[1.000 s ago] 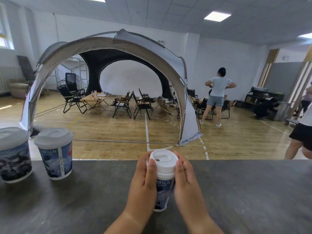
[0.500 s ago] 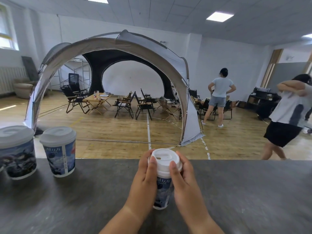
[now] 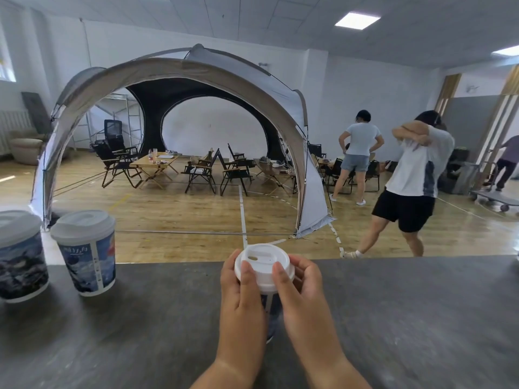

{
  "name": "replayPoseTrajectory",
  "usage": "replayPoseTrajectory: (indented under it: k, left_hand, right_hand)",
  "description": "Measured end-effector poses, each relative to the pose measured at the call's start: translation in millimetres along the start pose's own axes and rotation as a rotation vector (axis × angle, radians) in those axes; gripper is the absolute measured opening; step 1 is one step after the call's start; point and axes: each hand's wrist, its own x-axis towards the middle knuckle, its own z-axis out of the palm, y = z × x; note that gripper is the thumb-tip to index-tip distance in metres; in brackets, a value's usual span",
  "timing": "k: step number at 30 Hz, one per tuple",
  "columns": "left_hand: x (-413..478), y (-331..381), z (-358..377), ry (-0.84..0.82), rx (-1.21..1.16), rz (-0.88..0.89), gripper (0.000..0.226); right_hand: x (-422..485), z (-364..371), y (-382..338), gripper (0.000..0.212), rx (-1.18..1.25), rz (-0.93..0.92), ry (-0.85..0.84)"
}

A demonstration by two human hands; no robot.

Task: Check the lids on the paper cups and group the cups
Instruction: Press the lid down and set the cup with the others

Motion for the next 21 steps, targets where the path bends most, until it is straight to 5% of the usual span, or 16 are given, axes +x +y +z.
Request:
replayPoseTrajectory:
  k: [7,21]
  left_hand:
    - [17.0,1.0,-10.2,0.061,0.034,-0.009,0.028]
    - [28.3,6.2,-13.3,0.041,0.009,-0.080,0.030]
  right_hand:
    - [16.6,-7.0,0.8,0.019,-0.032,0.078,-0.020]
    - [32.5,-12.5,-14.6,0.026,-0.136,0.128,-0.138]
